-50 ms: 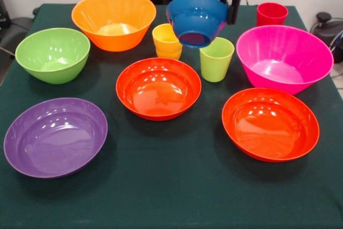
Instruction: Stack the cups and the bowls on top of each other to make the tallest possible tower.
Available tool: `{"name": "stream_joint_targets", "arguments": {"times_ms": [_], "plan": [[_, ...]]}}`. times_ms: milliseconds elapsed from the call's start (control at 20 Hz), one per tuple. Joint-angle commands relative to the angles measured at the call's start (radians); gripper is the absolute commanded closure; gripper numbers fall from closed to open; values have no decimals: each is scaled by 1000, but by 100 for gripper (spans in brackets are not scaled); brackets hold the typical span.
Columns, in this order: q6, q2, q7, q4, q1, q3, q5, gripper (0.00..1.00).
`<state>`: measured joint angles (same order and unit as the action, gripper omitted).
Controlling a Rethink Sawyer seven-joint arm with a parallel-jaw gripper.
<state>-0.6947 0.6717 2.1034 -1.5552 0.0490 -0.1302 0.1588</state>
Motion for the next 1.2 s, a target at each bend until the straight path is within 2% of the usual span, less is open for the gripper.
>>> {"name": "stream_joint_targets", "arguments": {"times_ms": [50, 350, 750, 1000, 1200], "plan": [[-90, -99, -36, 121, 24, 71, -90, 100], [-74, -220, -106, 309, 59, 109, -103, 100], [-145, -305, -130, 489, 84, 140, -116, 100], [-177, -304, -104, 514, 75, 137, -109, 100], [-287, -296, -24, 519, 53, 115, -74, 100]]}}
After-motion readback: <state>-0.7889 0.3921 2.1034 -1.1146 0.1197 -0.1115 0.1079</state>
